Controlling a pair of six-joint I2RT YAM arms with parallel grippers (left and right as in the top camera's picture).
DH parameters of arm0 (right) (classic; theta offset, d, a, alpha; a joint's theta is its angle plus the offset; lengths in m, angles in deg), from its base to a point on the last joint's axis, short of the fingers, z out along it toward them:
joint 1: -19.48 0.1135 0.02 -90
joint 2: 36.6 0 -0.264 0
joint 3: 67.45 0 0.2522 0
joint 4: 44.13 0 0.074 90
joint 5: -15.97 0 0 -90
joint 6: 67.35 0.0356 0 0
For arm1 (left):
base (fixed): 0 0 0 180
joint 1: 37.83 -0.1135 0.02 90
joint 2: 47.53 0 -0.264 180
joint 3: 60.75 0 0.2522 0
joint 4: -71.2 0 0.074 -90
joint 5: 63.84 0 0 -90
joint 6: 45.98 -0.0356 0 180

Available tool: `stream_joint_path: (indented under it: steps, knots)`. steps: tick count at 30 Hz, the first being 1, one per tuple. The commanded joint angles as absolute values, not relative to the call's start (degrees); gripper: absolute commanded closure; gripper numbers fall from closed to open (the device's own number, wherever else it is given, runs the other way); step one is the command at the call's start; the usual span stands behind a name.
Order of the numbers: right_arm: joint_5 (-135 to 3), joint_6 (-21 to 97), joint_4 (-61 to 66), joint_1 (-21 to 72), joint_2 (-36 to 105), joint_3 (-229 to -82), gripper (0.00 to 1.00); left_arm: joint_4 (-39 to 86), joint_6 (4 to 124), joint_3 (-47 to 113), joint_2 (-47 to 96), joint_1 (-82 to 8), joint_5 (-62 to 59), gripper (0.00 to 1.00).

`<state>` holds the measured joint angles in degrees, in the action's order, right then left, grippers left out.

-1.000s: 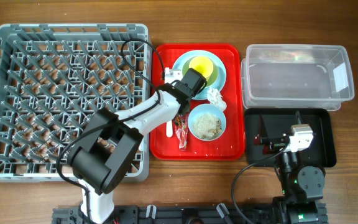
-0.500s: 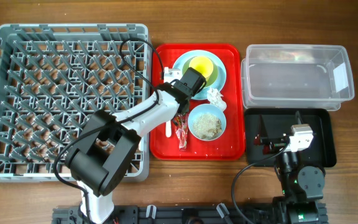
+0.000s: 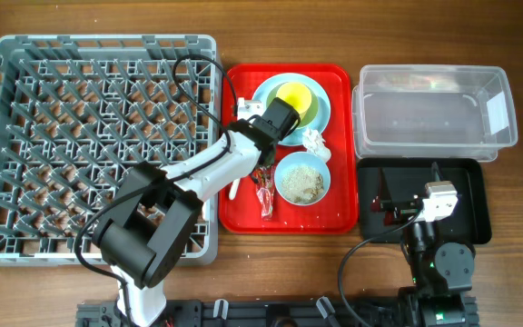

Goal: Sort waste into correct bins and load items into the dishwasher rack
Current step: 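Carry the spoon with the left gripper and drop it into the rack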

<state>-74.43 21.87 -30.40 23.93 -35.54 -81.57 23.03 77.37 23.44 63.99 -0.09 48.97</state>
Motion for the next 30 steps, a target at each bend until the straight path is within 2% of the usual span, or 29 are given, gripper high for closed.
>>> stream_joint_path:
  steps: [1, 12, 20, 24, 30]
  knots:
    - [-73.9, 21.3, -30.7, 24.1, -35.7, -81.5, 0.00, 23.1, 77.6, 20.1, 65.7, 0.3, 44.8, 0.96]
    - [-73.9, 21.3, -30.7, 24.1, -35.6, -81.5, 0.00, 24.6, 77.5, 20.5, 63.9, 0.1, 45.1, 0.96]
    - [-73.9, 21.3, -30.7, 24.1, -35.6, -81.5, 0.00, 17.2, 75.8, 25.8, 43.1, -0.9, 45.3, 0.96]
    - [-73.9, 21.3, -30.7, 24.1, -35.7, -81.5, 0.00, 12.3, 75.6, 25.8, 33.7, -4.3, 45.8, 0.96]
    - [-73.9, 21.3, -30.7, 24.1, -35.6, -81.5, 0.00, 8.5, 72.7, 25.3, 33.1, -12.1, 45.7, 0.96]
